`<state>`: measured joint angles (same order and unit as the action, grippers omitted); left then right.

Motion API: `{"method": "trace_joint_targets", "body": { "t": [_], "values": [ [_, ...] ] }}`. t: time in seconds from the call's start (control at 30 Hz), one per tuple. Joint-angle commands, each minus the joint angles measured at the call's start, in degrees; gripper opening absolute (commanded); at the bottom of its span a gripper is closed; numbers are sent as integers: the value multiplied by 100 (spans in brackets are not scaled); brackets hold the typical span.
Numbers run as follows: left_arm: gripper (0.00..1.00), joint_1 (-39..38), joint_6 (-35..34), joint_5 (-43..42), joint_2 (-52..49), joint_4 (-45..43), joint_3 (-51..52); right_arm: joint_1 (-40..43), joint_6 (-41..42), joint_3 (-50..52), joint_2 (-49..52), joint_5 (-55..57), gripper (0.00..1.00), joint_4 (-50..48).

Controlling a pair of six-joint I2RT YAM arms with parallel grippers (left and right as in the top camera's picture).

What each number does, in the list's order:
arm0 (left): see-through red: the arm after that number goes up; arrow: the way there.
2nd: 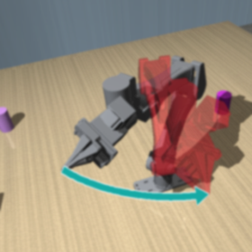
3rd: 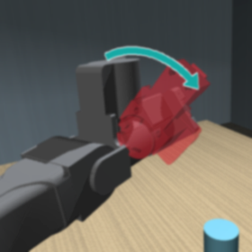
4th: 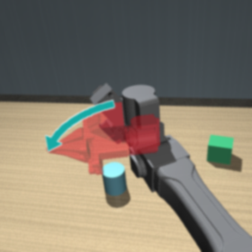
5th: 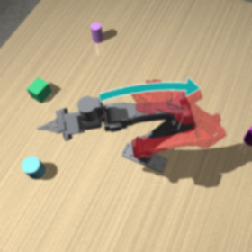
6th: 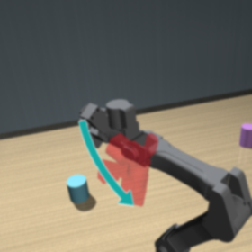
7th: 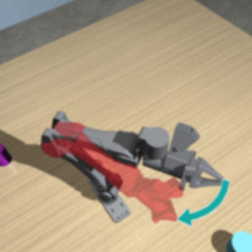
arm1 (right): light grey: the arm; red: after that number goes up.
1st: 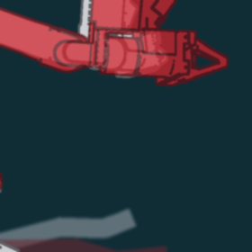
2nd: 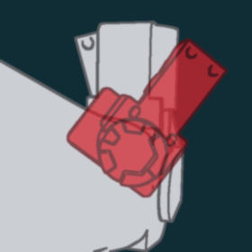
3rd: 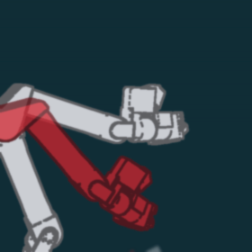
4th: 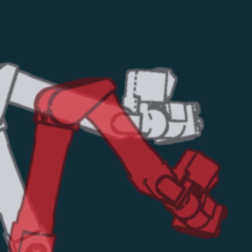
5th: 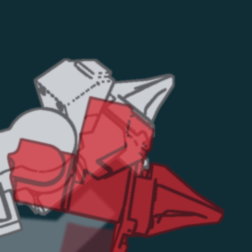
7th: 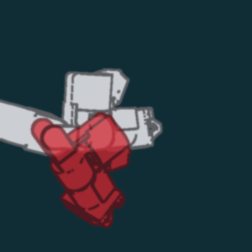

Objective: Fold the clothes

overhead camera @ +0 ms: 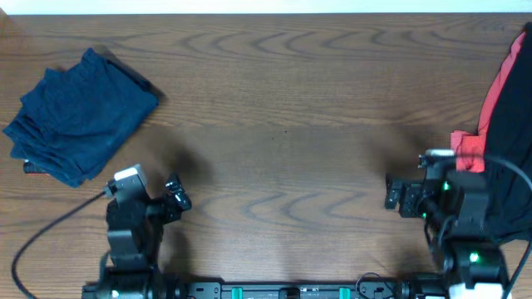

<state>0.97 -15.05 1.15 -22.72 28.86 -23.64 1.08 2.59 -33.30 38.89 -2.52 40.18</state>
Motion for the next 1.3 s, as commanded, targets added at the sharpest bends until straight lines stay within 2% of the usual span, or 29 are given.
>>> {"method": "trace_joint_targets", "body": {
  "t": [0.0,0.13,0.2,0.3,0.33,0.6,0.93,1.03,1.1,1.13,1.17,1.2,1.27],
  "values": [
    [98,24,-48,-492,-758,328,-734,-13,-9,-780,605,238,99,376],
    [98,24,-48,-1235,-1467,608,-1300,-13,15,-1154,1117,-354,99,387],
    [98,24,-48,-1637,-1690,621,-1436,22,236,-1143,1305,151,99,496],
    [98,24,-50,-1766,-1849,608,-1460,170,1569,-1137,1746,1788,99,1067],
    [98,24,-50,-1764,-1878,608,-1460,214,1777,-1137,1878,2022,99,1200],
    [98,24,-50,-1762,-1893,601,-1460,455,2218,-1119,3185,2205,95,1198],
    [98,24,-48,-1759,-1893,601,-1460,715,2358,-1104,4575,2205,66,636],
    [98,24,-48,-1759,-1893,601,-1460,785,2358,-1104,4861,2203,50,481],
    [98,24,-48,-1757,-1893,601,-1460,811,2358,-1099,5003,2203,35,420],
    [98,24,-48,-1757,-1893,601,-1460,822,2356,-1099,5066,2203,26,393],
    [98,24,-48,-1757,-1893,601,-1460,833,2356,-1099,5110,2203,11,382],
    [98,24,-48,-1755,-1893,601,-1460,846,2358,-1099,5141,2184,1,374],
    [98,24,-48,-1703,-1893,601,-1460,876,2376,-1102,5141,2151,1,369]
  ]
}}
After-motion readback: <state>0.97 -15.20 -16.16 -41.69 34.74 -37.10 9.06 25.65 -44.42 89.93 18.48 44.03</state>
